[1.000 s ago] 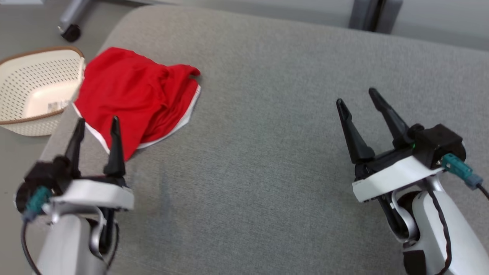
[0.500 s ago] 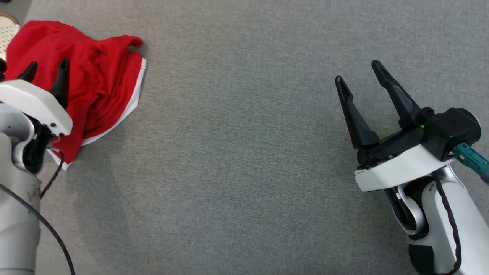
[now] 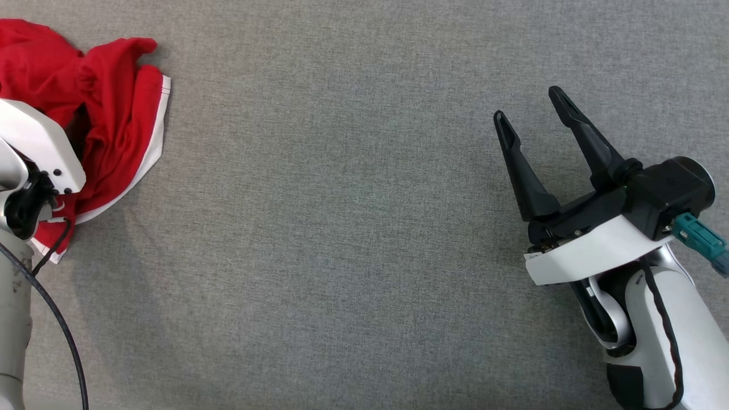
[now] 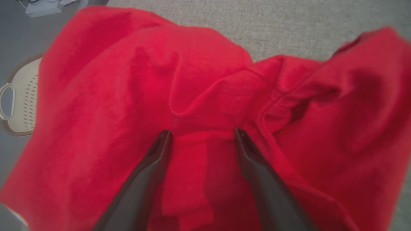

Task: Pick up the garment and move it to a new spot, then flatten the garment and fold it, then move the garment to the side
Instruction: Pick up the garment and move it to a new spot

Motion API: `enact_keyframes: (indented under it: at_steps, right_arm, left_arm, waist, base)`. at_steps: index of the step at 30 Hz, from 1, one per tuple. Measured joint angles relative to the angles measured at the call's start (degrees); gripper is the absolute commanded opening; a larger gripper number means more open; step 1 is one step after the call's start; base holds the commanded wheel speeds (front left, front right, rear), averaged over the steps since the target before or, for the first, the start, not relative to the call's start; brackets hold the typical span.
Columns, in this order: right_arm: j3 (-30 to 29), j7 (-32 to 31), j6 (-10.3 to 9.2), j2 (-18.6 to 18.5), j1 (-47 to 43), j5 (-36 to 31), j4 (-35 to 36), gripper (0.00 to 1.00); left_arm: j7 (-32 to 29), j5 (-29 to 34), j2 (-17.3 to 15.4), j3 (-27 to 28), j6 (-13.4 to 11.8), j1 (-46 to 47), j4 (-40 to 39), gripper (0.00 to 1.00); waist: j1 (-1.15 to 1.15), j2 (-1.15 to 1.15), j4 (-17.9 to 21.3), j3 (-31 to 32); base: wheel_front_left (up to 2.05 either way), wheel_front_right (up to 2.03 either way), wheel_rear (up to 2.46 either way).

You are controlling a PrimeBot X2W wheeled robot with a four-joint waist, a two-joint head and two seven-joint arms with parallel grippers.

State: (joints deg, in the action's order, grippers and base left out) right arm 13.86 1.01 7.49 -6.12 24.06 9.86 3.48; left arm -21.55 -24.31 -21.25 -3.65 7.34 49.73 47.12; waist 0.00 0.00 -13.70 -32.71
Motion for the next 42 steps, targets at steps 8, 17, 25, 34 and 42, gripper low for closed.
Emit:
enact_keyframes:
  at_steps: [8,17,25,34,42]
  right_arm:
    - [-0.37,0.05,0.0,-0.05,0.06,-0.24,-0.48,1.0]
    - [-0.1,0.76,0.01,0.3,0.08,-0.05,-2.03,1.0]
    - [-0.47,2.33,0.0,0.68,0.05,0.83,-4.12,1.0]
    - [-2.74,4.59,0.01,1.57,-0.63,1.79,-6.51,1.0]
    - [-5.53,6.12,0.01,2.14,-1.54,2.36,-8.06,1.0]
  left_arm:
    - [-0.46,-2.15,-0.41,-2.45,0.09,0.97,1.6,0.0]
    - [7.68,-2.34,-1.68,-2.93,-0.14,0.73,0.48,0.0]
    - [18.83,-1.65,-1.47,-2.76,-0.6,-0.14,-2.53,0.0]
    - [27.1,-0.46,-0.38,-5.55,-0.34,-2.58,-11.82,0.0]
    - [26.5,-0.46,2.7,-10.26,-0.26,-7.26,-24.51,0.0]
  waist:
    - [0.0,0.0,0.36,0.23]
    - [0.0,0.0,0.56,2.51]
    - [0.0,0.0,1.08,6.51]
    - [0.0,0.0,3.02,12.44]
    - [0.0,0.0,7.67,16.63]
  base:
    - [0.0,0.0,0.0]
    - [0.0,0.0,0.0]
    - [0.0,0.0,0.0]
    - [0.0,0.0,0.0]
    - [0.0,0.0,0.0]
